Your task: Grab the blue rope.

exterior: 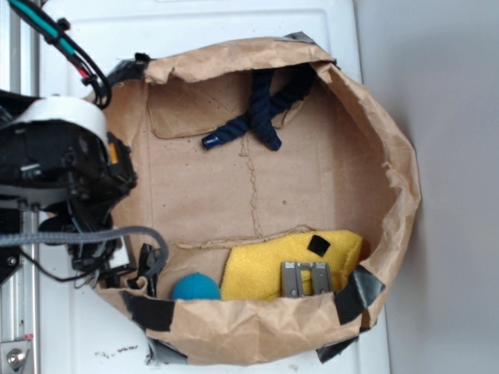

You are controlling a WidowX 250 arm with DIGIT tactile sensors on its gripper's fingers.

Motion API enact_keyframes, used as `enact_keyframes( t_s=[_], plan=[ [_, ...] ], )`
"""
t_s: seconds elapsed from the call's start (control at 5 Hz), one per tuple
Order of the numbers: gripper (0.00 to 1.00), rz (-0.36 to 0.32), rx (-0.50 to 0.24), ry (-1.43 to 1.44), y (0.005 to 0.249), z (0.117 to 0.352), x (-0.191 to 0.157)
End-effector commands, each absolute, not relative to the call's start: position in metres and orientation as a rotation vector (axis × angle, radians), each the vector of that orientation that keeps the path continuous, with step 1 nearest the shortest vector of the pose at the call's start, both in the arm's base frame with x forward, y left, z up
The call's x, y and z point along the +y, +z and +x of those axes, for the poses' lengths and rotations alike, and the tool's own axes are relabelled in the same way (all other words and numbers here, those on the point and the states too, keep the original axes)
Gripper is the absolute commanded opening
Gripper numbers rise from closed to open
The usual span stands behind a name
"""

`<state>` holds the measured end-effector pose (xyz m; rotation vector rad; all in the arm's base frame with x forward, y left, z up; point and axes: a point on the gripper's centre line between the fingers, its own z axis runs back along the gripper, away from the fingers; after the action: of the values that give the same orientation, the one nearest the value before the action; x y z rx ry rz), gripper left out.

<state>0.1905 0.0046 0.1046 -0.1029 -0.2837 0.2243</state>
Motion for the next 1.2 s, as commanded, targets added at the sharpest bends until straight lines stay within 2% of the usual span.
enact_keyframes(
  t_s=[0.0, 0.4, 0.6, 1.0],
  plan=[
    [1.0, -0.105, -0.285, 0.227, 0.11, 0.192, 0.004],
    [1.0, -0.105, -0.285, 0.227, 0.11, 0.192, 0.004],
    [1.0, -0.086, -0.287, 0.277, 0.1, 0.238, 0.019],
    [1.0, -0.019, -0.309, 0.311, 0.083, 0.272, 0.03]
  ],
)
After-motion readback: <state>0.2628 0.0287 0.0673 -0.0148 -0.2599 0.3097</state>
